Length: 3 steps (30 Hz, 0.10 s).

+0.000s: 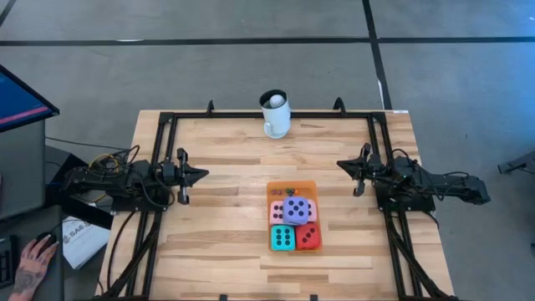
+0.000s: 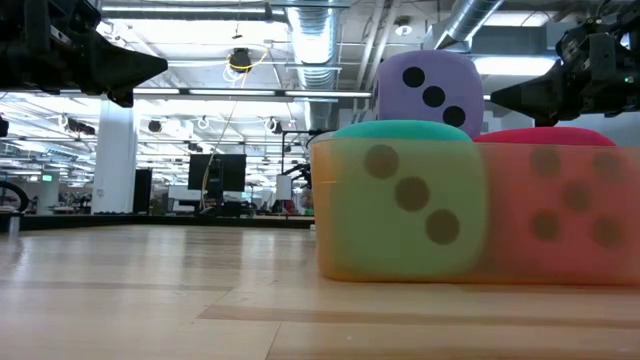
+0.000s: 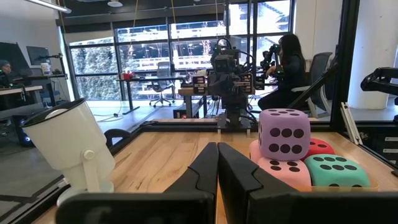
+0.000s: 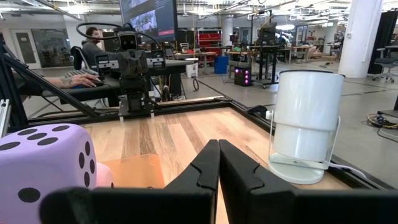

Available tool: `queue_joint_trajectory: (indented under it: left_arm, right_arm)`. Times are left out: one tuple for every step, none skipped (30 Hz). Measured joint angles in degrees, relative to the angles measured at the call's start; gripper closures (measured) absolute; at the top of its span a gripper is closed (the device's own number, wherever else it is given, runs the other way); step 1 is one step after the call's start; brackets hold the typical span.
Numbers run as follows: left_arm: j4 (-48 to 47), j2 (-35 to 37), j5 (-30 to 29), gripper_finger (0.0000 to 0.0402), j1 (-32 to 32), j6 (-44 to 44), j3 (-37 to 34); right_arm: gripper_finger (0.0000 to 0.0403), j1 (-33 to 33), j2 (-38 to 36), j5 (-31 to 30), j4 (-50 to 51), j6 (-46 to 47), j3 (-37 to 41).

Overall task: Pick & Place Dice
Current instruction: Return to Home Position

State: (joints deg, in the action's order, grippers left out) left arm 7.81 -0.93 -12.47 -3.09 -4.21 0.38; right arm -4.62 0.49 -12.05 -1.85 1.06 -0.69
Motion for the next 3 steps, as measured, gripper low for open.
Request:
queue_joint_trajectory:
  left_arm:
    - [0.0,0.0,0.0,0.0402,0.0,0.0,0.0]
    - [0.0,0.0,0.0,0.0402,0.0,0.0,0.0]
    - [0.0,0.0,0.0,0.0402,0.0,0.0,0.0]
  right_arm:
    - [0.0397,0.0,0.0,0.0,0.0,0.0,0.0]
    - [0.0397,0.0,0.0,0.0,0.0,0.0,0.0]
    - [0.0397,0.0,0.0,0.0,0.0,0.0,0.0]
